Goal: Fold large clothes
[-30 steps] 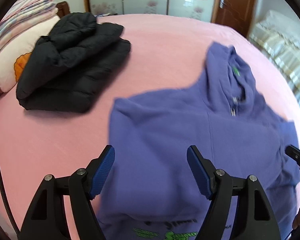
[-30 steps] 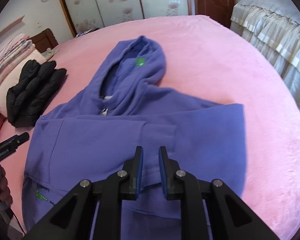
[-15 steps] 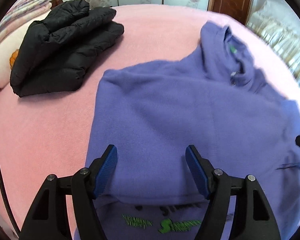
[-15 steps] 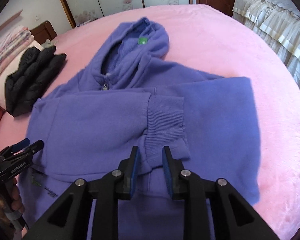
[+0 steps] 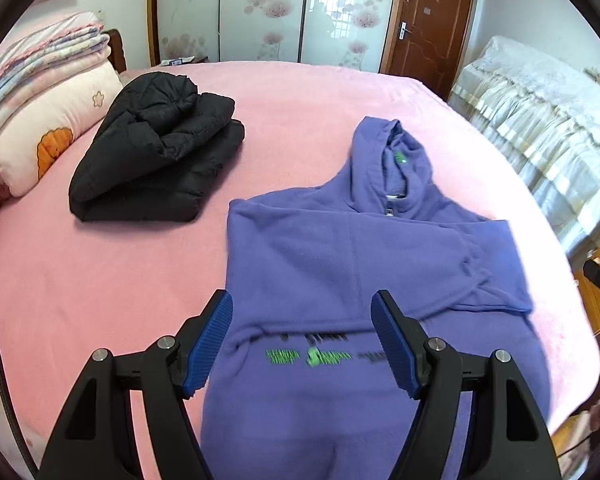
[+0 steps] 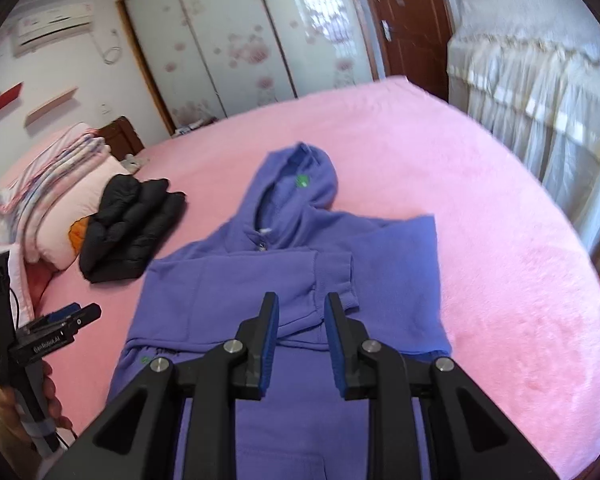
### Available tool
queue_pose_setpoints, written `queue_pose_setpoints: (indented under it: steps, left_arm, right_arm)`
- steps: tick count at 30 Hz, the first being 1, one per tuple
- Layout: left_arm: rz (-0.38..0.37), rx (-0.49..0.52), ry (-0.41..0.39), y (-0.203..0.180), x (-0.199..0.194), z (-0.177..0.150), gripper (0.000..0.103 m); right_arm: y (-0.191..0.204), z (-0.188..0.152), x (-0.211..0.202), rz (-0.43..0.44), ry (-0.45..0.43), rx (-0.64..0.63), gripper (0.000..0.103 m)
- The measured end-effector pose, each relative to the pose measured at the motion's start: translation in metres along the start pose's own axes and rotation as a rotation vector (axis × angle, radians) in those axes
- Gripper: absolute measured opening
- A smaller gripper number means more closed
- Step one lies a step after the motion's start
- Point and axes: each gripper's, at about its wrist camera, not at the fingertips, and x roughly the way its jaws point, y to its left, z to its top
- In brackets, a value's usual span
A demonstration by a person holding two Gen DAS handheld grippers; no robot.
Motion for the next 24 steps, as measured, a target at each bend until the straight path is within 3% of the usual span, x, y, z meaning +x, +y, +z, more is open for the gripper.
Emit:
queue_pose_setpoints:
  steps: [2, 4, 6, 11, 18, 24]
  left_arm:
    - [-0.01, -0.028, 0.005, 0.003, -0.016, -0.002, 0.073]
    - [-0.036, -0.068, 0.012, 0.008, -0.035, -0.007, 0.087]
    - [-0.041, -0.102, 0.011, 0.012, -0.05, -0.013, 0.09]
    - [-0.029, -0.151, -0.004, 0.025, -0.09, -0.03, 0.09]
    - [0.043, -0.175, -0.045, 0.045, -0.131, -0.062, 0.09]
    - [0.035, -0.138, -0.01, 0.055, -0.139, -0.095, 0.084]
  right_arm:
    - [0.009, -0.001, -0.02, 0.009, -0.033, -0.045, 0.028]
    - [0.018, -0.003, -0.04, 0.021, -0.061, -0.081, 0.03]
    - [0.025, -0.005, -0.06, 0.031, -0.082, -0.109, 0.034]
    - [0.037, -0.016, -0.106, 0.041, -0.135, -0.117, 0.057]
    - [0.043, -0.041, -0.149, 0.042, -0.168, -0.139, 0.06]
    - [0.055, -0.064, -0.165, 0.021, -0.17, -0.198, 0.061]
